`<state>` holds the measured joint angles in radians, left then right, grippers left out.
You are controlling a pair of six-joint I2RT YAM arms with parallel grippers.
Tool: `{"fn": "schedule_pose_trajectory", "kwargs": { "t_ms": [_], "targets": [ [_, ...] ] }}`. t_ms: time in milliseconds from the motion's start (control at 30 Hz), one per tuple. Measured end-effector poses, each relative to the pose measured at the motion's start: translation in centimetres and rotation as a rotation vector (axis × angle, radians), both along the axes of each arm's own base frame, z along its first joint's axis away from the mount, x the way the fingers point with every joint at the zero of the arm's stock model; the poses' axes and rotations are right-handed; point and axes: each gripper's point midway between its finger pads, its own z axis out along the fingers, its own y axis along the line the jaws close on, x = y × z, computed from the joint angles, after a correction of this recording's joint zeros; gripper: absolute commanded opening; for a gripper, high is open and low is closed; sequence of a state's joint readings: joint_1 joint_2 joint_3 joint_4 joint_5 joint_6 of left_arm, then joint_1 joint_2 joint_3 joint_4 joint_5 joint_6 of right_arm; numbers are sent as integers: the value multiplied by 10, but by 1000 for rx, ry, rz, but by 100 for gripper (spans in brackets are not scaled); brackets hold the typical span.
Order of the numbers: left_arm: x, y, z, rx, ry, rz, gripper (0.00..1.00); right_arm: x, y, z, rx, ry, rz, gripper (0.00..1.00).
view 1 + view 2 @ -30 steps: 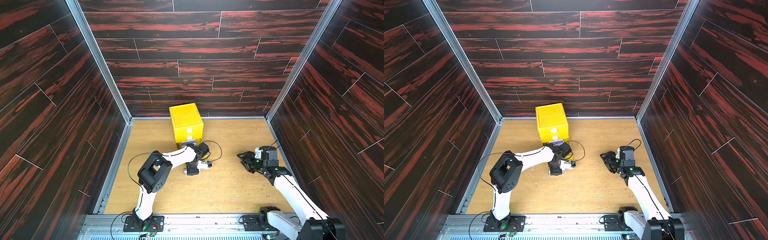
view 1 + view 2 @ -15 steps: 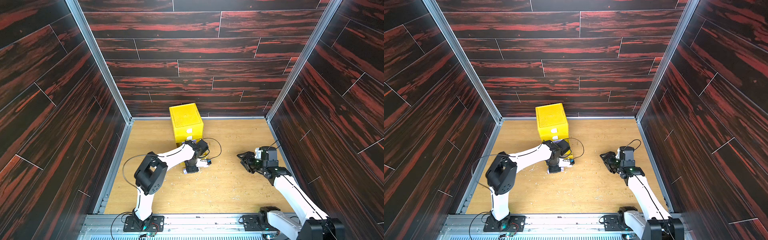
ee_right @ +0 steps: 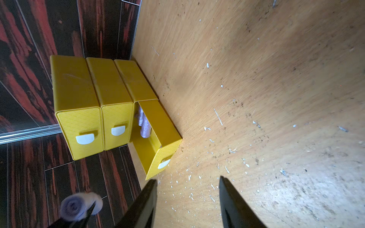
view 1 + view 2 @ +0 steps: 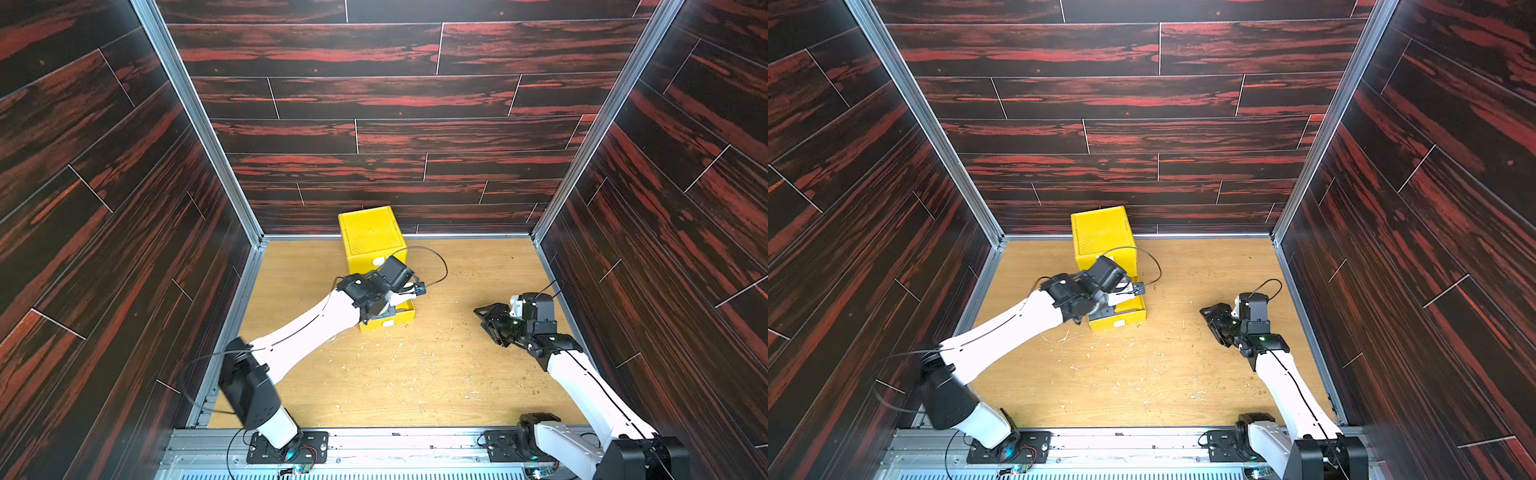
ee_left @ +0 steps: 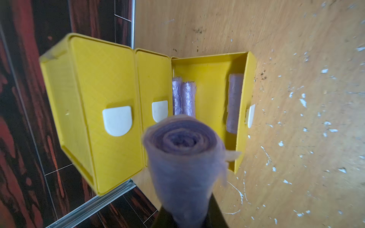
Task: Sort the rolls of trash bags by color and place them into the drawer
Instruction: Pick up the roll of trash bags from the center of the board, then place the roll of trash bags in the drawer.
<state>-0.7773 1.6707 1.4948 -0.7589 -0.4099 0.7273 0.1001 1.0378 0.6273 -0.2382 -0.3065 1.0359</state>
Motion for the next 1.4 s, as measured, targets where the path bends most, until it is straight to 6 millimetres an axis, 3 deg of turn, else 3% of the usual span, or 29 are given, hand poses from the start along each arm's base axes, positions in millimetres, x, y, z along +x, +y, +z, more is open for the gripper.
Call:
{"fn": "schedule_pose_trajectory", "kwargs": {
  "t_ms": [167, 467, 800, 1233, 1400],
  "targets": [
    [23, 1, -49, 72, 40, 14, 0, 0, 0, 0, -1, -1, -1, 54],
    [55, 12, -90, 104, 94, 59, 7, 0, 0, 0, -2, -1, -1, 54],
    [68, 7, -97, 92, 114, 47, 16, -2, 0, -4, -1, 5, 1, 54],
    [72, 16, -130, 127, 177, 60, 20, -2, 2, -4, 9, 6, 11, 54],
    [78, 18, -130, 115, 179, 68, 27, -3, 2, -4, 10, 7, 12, 54]
  ]
}}
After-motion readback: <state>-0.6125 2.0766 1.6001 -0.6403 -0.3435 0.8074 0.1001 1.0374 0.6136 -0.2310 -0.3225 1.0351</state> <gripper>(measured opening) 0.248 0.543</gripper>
